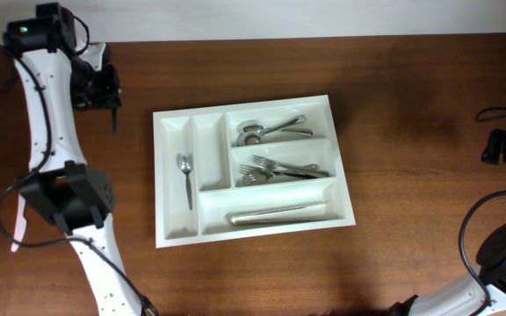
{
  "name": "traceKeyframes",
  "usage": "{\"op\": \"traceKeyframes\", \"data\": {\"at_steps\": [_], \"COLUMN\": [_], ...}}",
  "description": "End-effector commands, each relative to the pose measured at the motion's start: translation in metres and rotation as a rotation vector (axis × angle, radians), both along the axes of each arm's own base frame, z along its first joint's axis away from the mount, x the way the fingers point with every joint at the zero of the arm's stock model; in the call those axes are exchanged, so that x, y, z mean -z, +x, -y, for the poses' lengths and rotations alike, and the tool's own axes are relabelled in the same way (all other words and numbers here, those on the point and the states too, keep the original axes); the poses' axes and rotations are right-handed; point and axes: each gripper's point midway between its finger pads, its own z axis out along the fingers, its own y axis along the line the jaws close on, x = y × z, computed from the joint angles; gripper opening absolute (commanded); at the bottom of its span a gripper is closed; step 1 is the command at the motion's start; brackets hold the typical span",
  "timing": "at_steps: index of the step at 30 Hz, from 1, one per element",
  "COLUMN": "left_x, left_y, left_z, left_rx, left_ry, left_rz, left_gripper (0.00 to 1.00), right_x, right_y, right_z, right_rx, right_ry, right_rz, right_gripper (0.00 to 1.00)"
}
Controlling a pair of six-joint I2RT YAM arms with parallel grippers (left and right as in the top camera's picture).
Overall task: Pack container
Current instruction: 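Lift the spoon and carry it right over the tray's left compartment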
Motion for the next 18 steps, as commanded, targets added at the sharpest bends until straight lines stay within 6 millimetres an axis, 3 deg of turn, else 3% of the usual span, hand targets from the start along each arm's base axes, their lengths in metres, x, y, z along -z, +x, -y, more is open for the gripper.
{"op": "traceKeyframes", "data": {"at_steps": [1,5,10,18], "left_x": [-0.053,-0.058,-0.041,-0.017], "left_y": [-0.021,-0.053,-0.092,-0.108], "left_z": [0.011,0.023,0.046,0.087], "left_rx": [-0.012,0.003,0.043,0.096], "left_ry": [-0.021,-0.031,-0.042,-0.049], "left_rz": [0.082,0.029,-0.09,-0.189], "left_gripper": [0.03,0.03,0.03,0.03], "right_x": [0.0,0.0,0.0,0.0], "right_y": [0.0,0.0,0.0,0.0], "right_z": [-0.001,0.0,0.0,0.0], "right_rx": [0.0,0.0,0.0,0.001], "right_ry": [0.003,0.003,0.003,0.003], "right_rz": [0.005,0.005,0.005,0.005], "right_gripper": [0.99,0.99,0.99,0.99]}}
